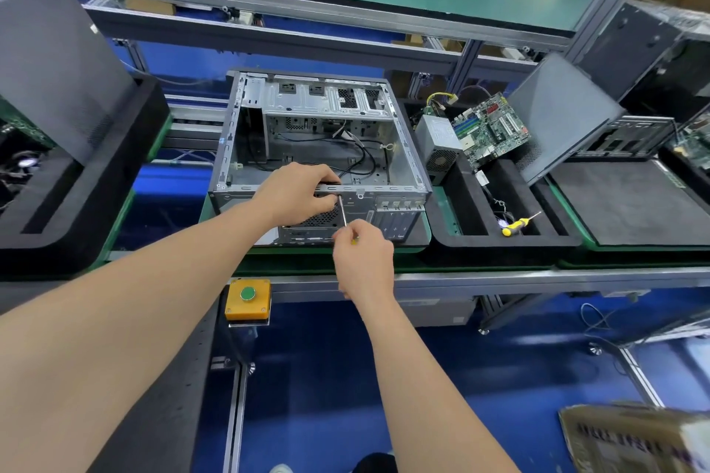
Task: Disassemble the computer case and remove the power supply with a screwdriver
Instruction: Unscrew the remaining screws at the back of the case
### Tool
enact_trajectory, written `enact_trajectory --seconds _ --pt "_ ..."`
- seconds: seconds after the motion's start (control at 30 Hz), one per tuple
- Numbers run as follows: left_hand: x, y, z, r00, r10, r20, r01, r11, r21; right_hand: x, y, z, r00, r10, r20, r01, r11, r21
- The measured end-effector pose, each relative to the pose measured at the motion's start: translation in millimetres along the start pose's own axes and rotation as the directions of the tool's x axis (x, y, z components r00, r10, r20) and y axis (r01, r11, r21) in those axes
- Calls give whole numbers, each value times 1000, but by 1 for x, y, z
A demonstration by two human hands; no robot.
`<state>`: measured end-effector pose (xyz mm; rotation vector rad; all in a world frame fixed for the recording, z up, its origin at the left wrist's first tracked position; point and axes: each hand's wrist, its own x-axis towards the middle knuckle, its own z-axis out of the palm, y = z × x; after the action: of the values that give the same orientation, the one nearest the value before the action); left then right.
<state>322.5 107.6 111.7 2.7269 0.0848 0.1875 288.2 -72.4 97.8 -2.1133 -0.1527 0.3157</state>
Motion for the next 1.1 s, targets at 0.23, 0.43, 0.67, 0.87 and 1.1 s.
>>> enact_trajectory --seconds 0.23,0.43,0.67,0.87,1.1 --pt "0 1 -1 1000 -2 12 2 1000 3 3 2 7 962 -183 -204 97 923 -373" --pt "-1 -1 -1 1000 -1 18 1 1000 0 16 -4 -16 911 349 221 -410 825 389" --pt "0 -1 1 1000 3 14 -4 1000 14 22 3 -41 704 155 693 -690 375 618" --pt "0 -3 3 1000 6 -4 -6 1000 19 16 12 -29 651 -100 753 -757 -156 634" --pt "1 -5 4 1000 12 -10 -12 1000 9 12 10 -12 819 138 557 -569 320 758"
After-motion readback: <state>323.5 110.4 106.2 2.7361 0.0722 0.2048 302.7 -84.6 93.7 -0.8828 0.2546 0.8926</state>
